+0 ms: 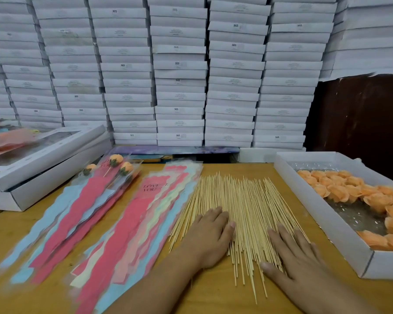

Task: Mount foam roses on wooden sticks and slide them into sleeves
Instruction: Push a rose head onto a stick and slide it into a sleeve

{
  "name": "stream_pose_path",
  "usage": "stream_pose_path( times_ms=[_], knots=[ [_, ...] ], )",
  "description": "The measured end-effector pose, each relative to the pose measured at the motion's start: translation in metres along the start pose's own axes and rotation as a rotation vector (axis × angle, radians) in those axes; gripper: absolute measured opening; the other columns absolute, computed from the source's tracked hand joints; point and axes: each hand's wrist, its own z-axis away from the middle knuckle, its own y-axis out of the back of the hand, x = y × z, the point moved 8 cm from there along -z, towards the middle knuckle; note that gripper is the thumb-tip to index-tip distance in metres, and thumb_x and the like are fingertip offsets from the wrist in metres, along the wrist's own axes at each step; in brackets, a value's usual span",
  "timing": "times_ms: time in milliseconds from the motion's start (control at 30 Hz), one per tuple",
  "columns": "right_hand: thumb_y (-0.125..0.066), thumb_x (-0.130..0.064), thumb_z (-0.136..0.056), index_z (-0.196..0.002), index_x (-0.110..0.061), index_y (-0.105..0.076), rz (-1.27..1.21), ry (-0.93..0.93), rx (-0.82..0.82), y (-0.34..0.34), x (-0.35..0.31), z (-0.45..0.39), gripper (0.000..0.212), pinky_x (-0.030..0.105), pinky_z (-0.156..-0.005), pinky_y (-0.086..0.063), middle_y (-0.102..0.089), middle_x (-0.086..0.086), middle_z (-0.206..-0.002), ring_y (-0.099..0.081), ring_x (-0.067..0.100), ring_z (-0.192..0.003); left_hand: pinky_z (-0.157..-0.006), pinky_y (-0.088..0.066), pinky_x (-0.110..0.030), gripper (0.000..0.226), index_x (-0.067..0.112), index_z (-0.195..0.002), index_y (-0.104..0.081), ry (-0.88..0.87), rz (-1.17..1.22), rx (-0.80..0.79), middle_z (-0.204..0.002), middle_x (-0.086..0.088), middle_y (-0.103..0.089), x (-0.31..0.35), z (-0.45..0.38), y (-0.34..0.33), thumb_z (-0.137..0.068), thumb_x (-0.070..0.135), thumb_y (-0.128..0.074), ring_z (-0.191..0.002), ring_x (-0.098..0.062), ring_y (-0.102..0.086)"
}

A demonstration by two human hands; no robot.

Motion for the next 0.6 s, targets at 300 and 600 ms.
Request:
stream_pose_path(
  times_ms=[300, 600],
  knots=[
    [-0.007, -0.08, -0.081, -0.158, -0.038, 0.0, -0.075, 0.04, 0.156, 0.014, 0.0, -0.032, 0.087, 0.037, -0.123, 0.002, 0.019, -0.012, -0.164, 0.016, 0.013, -0.151, -0.126, -0.008, -0.039, 0.059, 0.025, -0.157, -0.03, 0.001, 0.037, 0.047, -0.165, 0.003, -0.026, 0.0, 0.0, 0.003, -0.106, 0.052, -0.017, -0.153, -0.01, -0.014],
    [-0.017, -0.102, -0.067, -0.136, -0.058, 0.032, 0.203, 0.446, 0.076, -0.001, -0.062, -0.017, 0.096, 0.032, -0.1, 0.041, 0.049, -0.027, -0.144, 0.051, 0.003, -0.131, -0.124, -0.007, -0.032, 0.058, 0.022, -0.155, -0.034, -0.006, 0.089, 0.092, -0.162, 0.004, -0.032, 0.0, 0.0, 0.006, -0.107, 0.05, -0.017, -0.151, -0.007, -0.017]
  ],
)
